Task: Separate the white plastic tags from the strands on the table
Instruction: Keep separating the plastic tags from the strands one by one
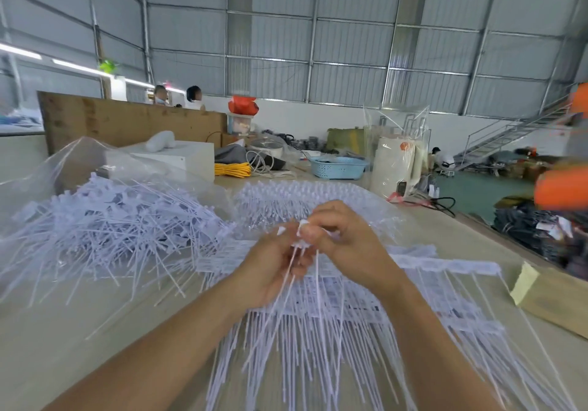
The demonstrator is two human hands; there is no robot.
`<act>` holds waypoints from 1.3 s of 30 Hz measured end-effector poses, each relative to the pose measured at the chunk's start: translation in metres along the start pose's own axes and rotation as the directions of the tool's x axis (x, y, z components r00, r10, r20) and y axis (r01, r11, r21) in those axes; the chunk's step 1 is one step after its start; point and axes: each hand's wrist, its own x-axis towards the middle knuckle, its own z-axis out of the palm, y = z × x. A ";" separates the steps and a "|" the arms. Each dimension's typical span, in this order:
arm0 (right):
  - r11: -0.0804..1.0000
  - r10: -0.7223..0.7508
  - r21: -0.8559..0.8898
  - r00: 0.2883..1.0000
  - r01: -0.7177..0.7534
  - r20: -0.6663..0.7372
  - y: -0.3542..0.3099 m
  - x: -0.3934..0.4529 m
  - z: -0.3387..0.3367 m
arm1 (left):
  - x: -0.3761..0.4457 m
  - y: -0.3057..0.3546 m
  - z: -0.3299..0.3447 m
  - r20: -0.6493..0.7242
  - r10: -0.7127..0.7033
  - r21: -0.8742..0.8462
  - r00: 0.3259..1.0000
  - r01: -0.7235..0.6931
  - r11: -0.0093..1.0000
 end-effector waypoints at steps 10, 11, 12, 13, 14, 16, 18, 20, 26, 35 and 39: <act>0.991 0.130 -0.017 0.986 -0.129 0.101 0.015 -0.003 0.002 | -0.005 -0.009 0.001 0.129 0.088 0.052 0.988 -0.095 0.994; 0.985 0.166 0.021 0.979 -0.169 0.121 0.017 -0.003 -0.004 | -0.005 -0.009 0.001 0.119 0.095 0.042 0.988 -0.100 0.994; 0.981 0.186 0.030 0.973 -0.192 0.140 0.018 -0.003 -0.009 | -0.005 -0.009 0.001 0.102 0.100 0.052 0.990 -0.106 0.993; 0.981 0.187 0.027 0.968 -0.194 0.170 0.020 -0.003 -0.014 | -0.004 -0.010 0.000 0.084 0.108 0.074 0.991 -0.114 0.991; 0.983 0.175 0.020 0.963 -0.183 0.206 0.020 -0.004 -0.016 | -0.004 -0.012 -0.001 0.072 0.117 0.102 0.990 -0.124 0.987; 0.987 0.163 -0.046 0.956 -0.156 0.243 0.021 -0.005 -0.018 | -0.003 -0.013 -0.002 0.050 0.130 0.152 0.990 -0.136 0.979; 0.980 0.163 -0.151 0.959 -0.130 0.234 0.022 -0.004 -0.018 | -0.003 -0.013 0.000 0.010 0.115 0.163 0.993 -0.115 0.980; 0.975 0.162 -0.188 0.960 -0.120 0.229 0.022 -0.004 -0.018 | -0.004 -0.012 0.002 -0.026 0.102 0.143 0.994 -0.098 0.985; 0.980 0.100 -0.189 0.971 -0.059 0.215 0.025 -0.004 -0.014 | -0.008 -0.013 0.002 0.000 0.289 0.302 0.957 -0.276 0.913; 0.994 0.108 -0.043 0.958 -0.101 0.265 0.021 -0.006 -0.015 | -0.010 -0.005 0.008 0.007 0.275 0.482 0.961 -0.245 0.841; 0.985 0.170 -0.075 0.912 -0.153 0.373 0.020 -0.008 -0.023 | -0.012 0.002 0.004 0.099 0.053 0.452 0.994 -0.092 0.887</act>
